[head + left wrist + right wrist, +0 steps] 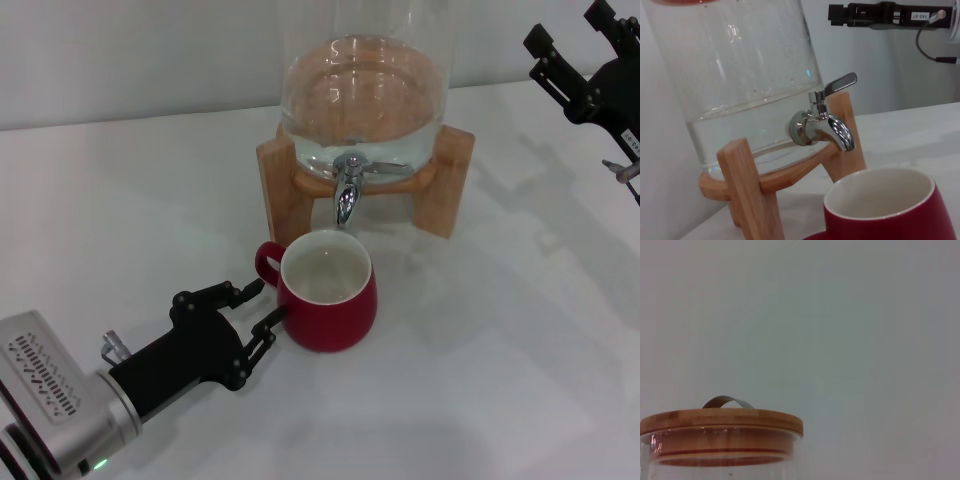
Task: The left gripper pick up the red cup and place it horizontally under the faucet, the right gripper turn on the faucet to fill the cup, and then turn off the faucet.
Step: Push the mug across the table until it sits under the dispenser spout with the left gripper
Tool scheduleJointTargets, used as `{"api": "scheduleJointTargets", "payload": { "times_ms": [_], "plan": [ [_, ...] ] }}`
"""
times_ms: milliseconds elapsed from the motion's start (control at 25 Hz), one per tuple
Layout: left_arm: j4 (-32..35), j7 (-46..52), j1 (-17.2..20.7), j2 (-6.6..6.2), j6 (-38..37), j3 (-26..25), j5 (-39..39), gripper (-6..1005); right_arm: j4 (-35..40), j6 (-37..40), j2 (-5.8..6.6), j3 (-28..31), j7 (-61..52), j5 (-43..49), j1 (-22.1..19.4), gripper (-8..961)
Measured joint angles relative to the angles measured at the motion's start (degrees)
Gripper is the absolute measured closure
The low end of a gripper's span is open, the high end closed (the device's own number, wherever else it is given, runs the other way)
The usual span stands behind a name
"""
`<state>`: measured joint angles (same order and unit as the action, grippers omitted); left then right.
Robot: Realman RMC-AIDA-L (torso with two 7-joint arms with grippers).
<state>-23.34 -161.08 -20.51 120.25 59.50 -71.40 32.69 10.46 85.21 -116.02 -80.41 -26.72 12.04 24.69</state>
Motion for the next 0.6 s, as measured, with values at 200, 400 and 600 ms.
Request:
{"api": "scheduleJointTargets", "payload": {
  "times_ms": [200, 400, 600],
  "plan": [
    [0.0, 0.0, -0.4, -0.09, 0.0, -0.2, 0.0, 647, 0.0, 0.0, 0.0, -0.3, 0.0, 0.0, 0.0, 99],
    [0.0, 0.0, -0.5, -0.19, 0.0, -0.3, 0.0, 647, 0.0, 0.2, 0.0, -0.5, 0.0, 0.0, 0.0, 99],
    [0.0, 0.0, -0.9, -0.2, 0.0, -0.4, 0.0, 647, 0.0, 0.2, 0.0, -0.5, 0.0, 0.0, -0.1, 99]
  ]
}}
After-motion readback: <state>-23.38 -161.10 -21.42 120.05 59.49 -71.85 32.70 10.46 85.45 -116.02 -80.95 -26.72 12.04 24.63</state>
